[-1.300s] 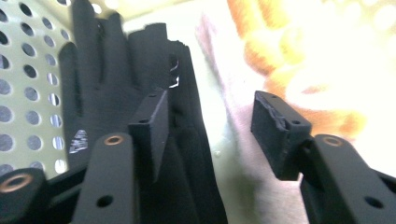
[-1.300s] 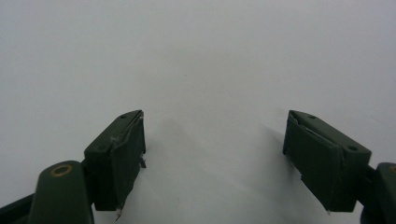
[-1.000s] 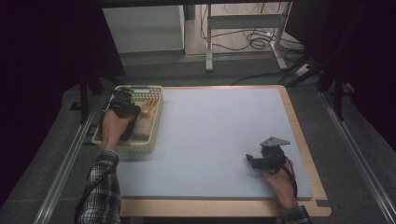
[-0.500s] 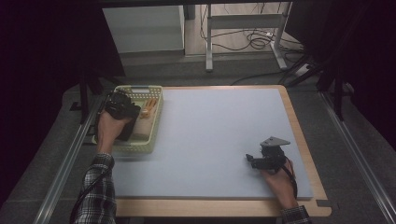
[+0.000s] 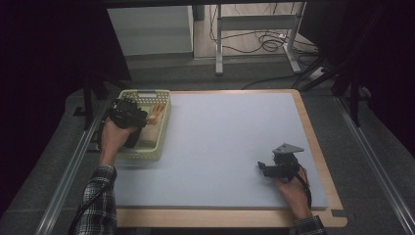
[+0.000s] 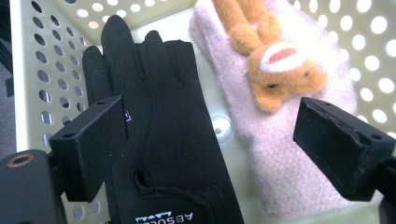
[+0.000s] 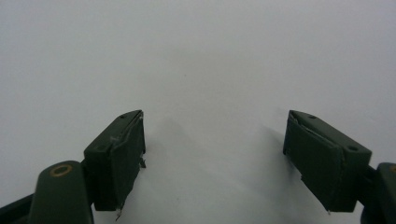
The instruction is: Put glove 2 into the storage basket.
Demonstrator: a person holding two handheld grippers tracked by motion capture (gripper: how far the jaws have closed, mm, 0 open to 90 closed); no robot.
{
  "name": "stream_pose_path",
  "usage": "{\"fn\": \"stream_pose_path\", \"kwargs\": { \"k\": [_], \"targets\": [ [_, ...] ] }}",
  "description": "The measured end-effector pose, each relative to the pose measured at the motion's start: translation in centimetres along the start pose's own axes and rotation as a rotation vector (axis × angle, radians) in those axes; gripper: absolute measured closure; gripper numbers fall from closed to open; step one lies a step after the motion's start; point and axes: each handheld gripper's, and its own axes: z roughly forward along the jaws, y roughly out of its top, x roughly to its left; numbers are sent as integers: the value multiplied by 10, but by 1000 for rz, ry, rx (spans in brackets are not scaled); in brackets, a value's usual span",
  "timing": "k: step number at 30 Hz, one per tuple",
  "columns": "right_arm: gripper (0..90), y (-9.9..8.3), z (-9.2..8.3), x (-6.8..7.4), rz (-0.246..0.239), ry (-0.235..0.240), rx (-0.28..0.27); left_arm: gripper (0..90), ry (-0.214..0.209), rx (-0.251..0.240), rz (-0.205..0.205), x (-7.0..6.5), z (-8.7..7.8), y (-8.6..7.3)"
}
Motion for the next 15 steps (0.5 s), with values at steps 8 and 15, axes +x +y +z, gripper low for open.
{"fn": "stream_pose_path", "kwargs": {
  "k": [8,15],
  "targets": [
    [205,0,0,0,0,0,0,70,-42,-27,-42,3,-3,-5],
    [204,0,0,0,0,-1,-1,42,-79,-51,-25,1,-10,-11]
  ]
}}
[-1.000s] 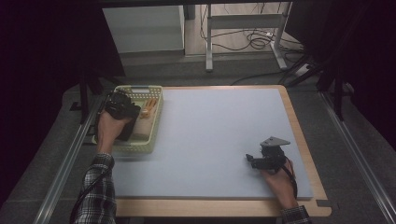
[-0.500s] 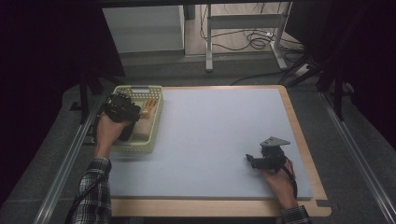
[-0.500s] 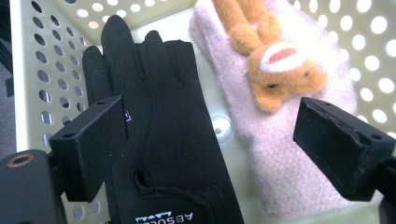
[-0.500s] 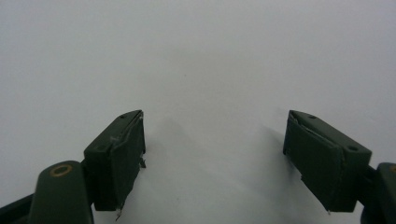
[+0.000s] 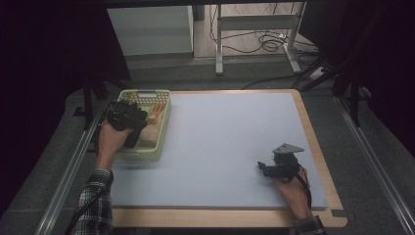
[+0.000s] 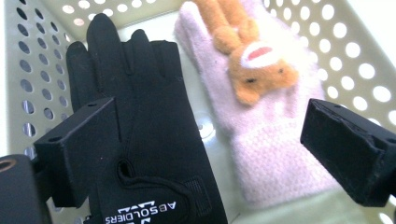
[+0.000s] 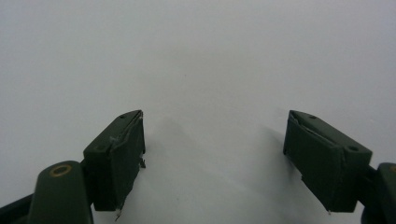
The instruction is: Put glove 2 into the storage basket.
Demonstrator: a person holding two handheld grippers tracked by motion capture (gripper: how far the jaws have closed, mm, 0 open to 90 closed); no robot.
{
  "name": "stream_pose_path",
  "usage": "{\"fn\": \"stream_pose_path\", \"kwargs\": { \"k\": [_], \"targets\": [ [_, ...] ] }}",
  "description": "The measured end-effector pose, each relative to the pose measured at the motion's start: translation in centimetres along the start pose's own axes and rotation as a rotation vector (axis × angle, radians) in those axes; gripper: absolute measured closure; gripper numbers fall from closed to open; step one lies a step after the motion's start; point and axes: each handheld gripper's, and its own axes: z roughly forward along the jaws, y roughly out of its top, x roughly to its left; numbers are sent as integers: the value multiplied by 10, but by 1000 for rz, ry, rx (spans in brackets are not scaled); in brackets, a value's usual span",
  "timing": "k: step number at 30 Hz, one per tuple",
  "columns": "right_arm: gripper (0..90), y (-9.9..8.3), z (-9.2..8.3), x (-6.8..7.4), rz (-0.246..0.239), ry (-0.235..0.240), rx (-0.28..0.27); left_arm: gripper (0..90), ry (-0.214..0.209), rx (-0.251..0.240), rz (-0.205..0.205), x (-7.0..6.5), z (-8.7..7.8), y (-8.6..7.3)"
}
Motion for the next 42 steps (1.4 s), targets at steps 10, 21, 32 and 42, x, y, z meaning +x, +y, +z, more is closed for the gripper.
{"fn": "stream_pose_path", "kwargs": {
  "k": [10,21,32,42],
  "targets": [
    [203,0,0,0,0,-1,0,24,-22,-41,6,-1,-8,-5],
    [201,0,0,0,0,-2,0,28,-41,-97,18,-2,-14,-11],
    [201,0,0,0,0,-2,0,19,-96,-114,41,-10,-19,-16],
    [201,0,0,0,0,-2,0,24,-138,-145,61,-17,-26,-23]
  ]
}}
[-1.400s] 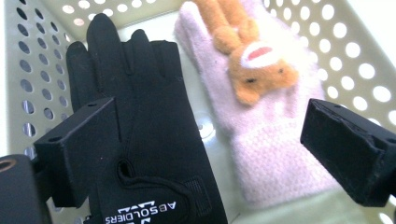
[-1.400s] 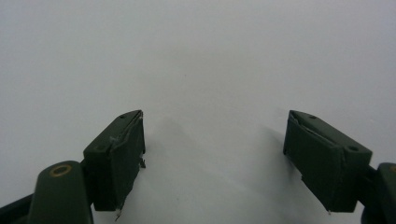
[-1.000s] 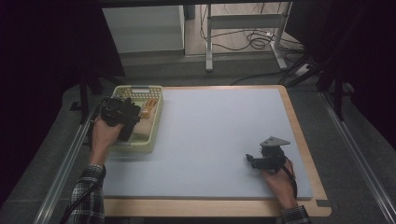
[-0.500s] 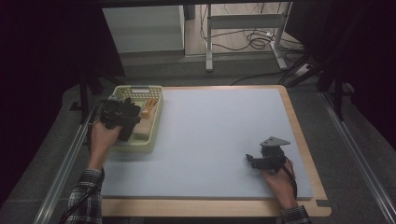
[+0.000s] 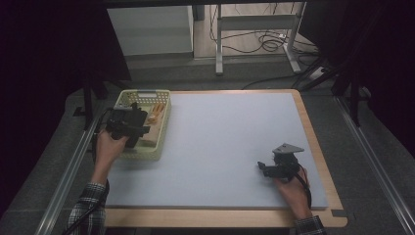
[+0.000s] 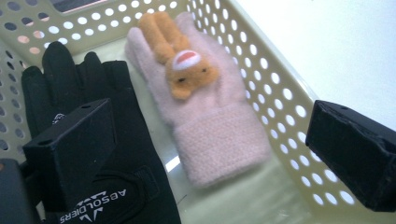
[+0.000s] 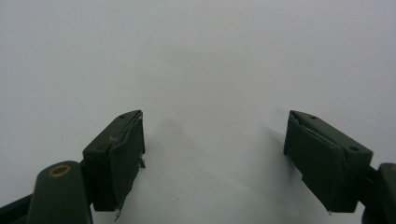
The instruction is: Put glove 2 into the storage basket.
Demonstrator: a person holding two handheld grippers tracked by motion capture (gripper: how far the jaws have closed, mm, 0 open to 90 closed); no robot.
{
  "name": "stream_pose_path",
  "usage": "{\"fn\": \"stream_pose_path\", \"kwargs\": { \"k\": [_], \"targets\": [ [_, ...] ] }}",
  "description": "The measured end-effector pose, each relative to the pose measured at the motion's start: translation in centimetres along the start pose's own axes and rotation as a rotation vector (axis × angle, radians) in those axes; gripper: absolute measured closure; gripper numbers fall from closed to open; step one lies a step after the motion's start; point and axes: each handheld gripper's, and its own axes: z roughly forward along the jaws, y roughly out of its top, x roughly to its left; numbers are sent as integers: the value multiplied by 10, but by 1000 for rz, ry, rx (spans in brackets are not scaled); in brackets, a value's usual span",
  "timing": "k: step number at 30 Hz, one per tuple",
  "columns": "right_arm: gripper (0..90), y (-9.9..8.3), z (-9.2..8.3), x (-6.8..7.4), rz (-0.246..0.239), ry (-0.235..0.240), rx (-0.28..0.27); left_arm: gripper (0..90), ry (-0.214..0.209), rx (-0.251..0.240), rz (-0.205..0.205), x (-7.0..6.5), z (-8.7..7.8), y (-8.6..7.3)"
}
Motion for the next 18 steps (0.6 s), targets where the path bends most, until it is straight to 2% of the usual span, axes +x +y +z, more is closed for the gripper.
{"fn": "stream_pose_path", "kwargs": {
  "k": [9,18],
  "targets": [
    [201,0,0,0,0,0,0,28,-34,-30,-16,-4,-3,-5],
    [201,0,0,0,0,0,0,37,-59,-51,-10,-14,-7,-6]
  ]
}}
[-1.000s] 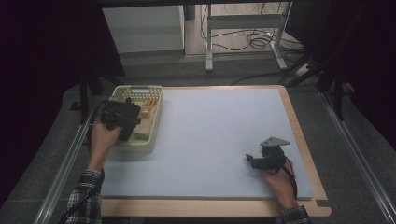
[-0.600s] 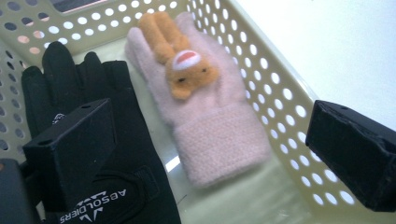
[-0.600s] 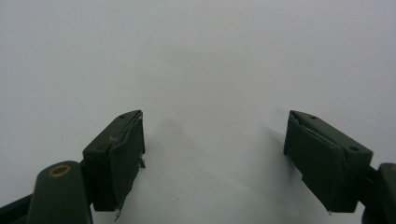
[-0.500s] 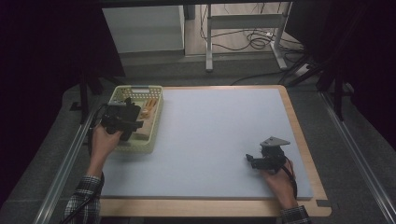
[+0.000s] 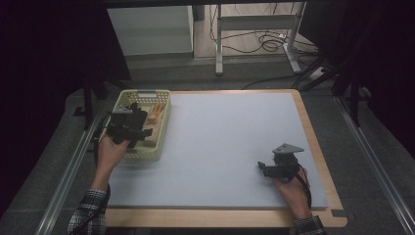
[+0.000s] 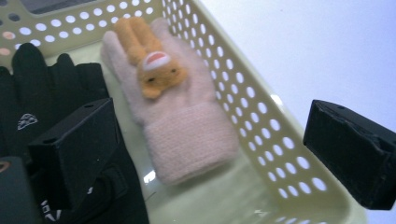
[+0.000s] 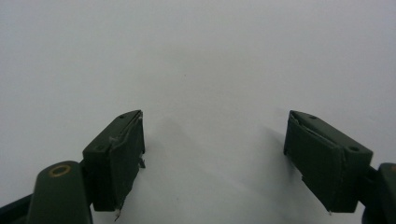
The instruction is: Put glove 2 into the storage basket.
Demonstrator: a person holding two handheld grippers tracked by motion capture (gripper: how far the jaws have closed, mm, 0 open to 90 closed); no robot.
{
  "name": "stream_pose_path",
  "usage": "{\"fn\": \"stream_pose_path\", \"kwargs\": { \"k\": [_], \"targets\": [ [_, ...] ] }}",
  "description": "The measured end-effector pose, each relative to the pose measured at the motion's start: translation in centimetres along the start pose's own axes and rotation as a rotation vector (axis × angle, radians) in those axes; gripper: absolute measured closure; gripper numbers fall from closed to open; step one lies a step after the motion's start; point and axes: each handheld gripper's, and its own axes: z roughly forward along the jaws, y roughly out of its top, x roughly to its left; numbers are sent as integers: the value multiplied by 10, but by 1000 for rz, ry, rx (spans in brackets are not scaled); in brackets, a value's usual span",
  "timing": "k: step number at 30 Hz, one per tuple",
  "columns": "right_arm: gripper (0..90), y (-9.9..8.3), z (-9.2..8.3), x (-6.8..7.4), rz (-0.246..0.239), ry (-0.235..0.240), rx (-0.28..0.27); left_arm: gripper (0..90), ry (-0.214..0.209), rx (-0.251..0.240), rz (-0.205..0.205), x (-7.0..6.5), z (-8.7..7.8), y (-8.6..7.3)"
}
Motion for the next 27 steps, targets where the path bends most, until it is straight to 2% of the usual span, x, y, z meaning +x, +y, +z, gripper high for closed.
{"fn": "stream_pose_path", "kwargs": {
  "k": [12,19,27],
  "targets": [
    [201,0,0,0,0,0,2,41,-31,-15,32,-16,-4,-1],
    [201,0,0,0,0,0,2,37,-41,-36,80,-29,-8,-5],
    [201,0,0,0,-2,0,2,34,-59,-46,99,-41,-10,-9]
  ]
}}
